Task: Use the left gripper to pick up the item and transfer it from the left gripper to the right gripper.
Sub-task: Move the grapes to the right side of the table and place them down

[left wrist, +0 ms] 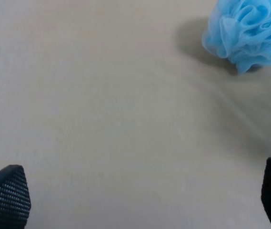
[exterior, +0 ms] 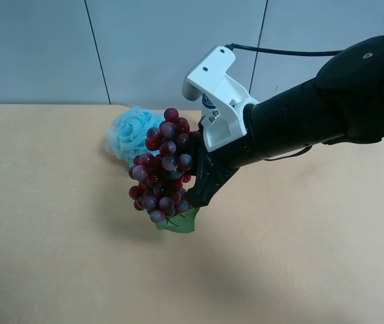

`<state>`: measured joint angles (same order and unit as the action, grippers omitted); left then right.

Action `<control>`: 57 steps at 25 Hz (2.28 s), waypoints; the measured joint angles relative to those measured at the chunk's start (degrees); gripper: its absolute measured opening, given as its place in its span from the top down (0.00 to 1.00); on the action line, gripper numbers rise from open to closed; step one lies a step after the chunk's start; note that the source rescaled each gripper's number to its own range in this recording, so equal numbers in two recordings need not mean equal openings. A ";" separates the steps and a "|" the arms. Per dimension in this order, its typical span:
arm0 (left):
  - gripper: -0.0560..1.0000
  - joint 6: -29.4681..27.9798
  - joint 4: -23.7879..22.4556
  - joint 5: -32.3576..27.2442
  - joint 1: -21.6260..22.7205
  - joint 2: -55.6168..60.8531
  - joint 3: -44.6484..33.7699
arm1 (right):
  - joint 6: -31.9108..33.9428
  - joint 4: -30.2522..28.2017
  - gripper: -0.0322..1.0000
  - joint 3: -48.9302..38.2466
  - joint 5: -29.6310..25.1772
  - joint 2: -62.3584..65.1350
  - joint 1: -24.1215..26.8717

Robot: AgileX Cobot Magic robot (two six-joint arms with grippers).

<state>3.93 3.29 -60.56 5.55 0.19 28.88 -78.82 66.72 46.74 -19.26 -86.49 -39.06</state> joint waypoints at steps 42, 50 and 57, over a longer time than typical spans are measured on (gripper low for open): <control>0.00 0.00 0.00 0.04 0.00 0.00 0.00 | 68.99 -67.63 0.97 0.00 -30.84 25.79 0.00; 0.00 0.00 0.00 0.04 0.00 0.00 0.00 | 78.82 -79.65 0.97 0.00 -36.66 29.52 0.39; 0.00 0.00 0.00 0.04 0.00 0.00 0.00 | 79.74 -79.78 0.97 -3.55 -32.45 29.56 8.91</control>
<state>3.93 3.29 -60.51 5.55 0.19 28.88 0.92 -13.06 43.19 -51.71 -56.92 -30.15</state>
